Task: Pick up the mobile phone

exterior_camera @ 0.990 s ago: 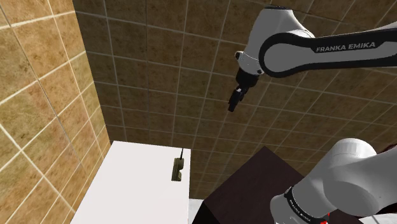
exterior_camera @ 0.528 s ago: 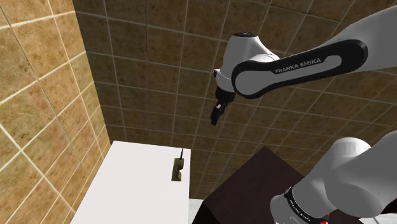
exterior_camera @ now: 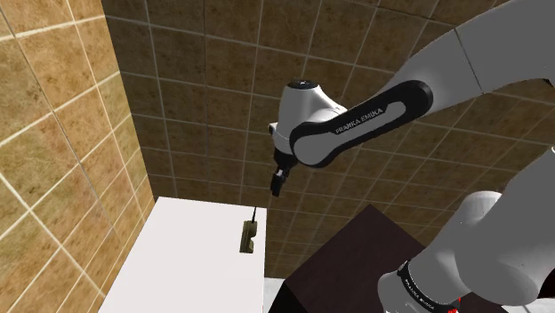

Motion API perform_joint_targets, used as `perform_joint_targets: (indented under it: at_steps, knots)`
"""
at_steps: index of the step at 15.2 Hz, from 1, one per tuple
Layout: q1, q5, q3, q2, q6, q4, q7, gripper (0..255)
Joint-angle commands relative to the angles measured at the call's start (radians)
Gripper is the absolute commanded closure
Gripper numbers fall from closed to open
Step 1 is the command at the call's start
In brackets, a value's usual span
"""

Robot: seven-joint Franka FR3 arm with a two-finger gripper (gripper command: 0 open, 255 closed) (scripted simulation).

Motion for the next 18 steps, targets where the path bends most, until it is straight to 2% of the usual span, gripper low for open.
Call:
perform_joint_targets:
  at_steps: [1,13,18]
  knots:
    - [0.01,-0.009,0.01,0.084,0.041,0.035,-0.001,0]
    - [0.104,-0.096,0.042,0.527,0.192,0.271,0.027,0]
    - [0.114,-0.107,0.031,0.583,0.23,0.288,0.035,0]
